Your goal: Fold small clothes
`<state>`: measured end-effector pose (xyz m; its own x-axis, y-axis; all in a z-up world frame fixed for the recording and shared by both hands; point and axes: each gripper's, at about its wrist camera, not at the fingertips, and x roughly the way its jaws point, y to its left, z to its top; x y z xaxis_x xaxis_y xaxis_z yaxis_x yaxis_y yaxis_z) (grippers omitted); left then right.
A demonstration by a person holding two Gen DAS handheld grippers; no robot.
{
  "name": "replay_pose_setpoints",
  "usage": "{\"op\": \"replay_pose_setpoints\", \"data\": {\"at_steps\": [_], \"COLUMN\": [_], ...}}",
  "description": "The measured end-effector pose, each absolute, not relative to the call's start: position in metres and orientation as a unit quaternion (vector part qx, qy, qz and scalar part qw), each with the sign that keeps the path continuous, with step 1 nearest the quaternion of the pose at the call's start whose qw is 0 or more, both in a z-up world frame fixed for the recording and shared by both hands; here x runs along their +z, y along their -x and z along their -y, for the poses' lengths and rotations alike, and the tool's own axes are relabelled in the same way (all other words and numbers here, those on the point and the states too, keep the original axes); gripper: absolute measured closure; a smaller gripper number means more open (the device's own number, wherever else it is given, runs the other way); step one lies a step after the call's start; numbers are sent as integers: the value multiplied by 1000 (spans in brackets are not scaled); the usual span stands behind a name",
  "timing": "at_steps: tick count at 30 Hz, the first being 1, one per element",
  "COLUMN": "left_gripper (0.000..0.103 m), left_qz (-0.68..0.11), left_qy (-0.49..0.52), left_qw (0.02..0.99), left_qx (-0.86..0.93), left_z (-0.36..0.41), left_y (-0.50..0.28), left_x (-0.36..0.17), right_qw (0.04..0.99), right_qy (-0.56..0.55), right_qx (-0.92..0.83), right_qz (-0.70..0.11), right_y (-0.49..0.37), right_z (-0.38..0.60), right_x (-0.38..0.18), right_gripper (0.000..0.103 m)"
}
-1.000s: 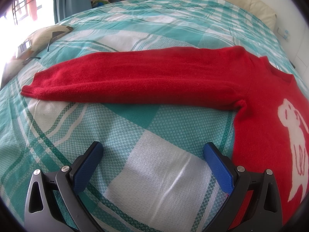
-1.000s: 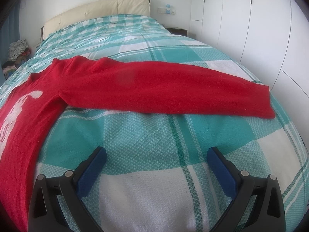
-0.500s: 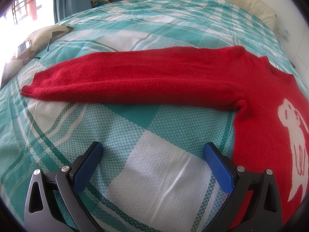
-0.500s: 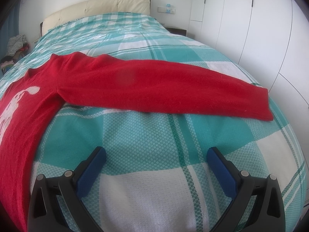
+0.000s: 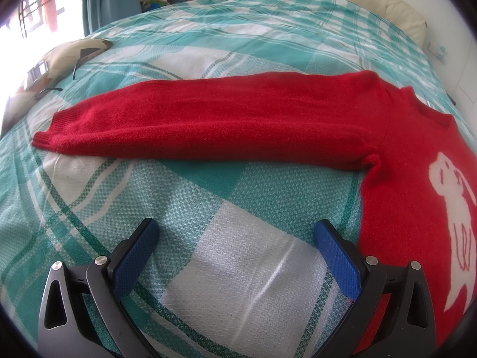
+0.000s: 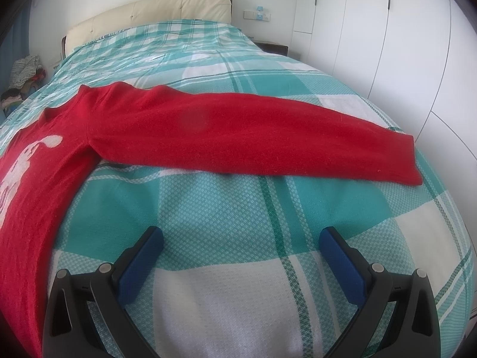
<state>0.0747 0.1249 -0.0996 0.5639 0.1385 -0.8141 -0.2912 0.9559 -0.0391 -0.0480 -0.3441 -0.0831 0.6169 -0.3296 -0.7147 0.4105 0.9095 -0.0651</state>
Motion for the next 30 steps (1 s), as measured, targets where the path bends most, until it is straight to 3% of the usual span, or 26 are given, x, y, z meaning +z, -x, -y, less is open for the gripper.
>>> {"op": "replay_pose_setpoints", "data": {"at_steps": [30], "left_gripper": [0], "left_qz": [-451], "left_qy": [84], "left_qw": [880], "left_qx": [122], "left_z": [-125], "left_y": [-75], "left_x": [-100], "right_qw": [899], "right_qy": [-58], "right_qx": [-203], "right_qz": [-384], "right_y": [50], "right_z": [345], "right_x": [-83], "right_gripper": [0]}}
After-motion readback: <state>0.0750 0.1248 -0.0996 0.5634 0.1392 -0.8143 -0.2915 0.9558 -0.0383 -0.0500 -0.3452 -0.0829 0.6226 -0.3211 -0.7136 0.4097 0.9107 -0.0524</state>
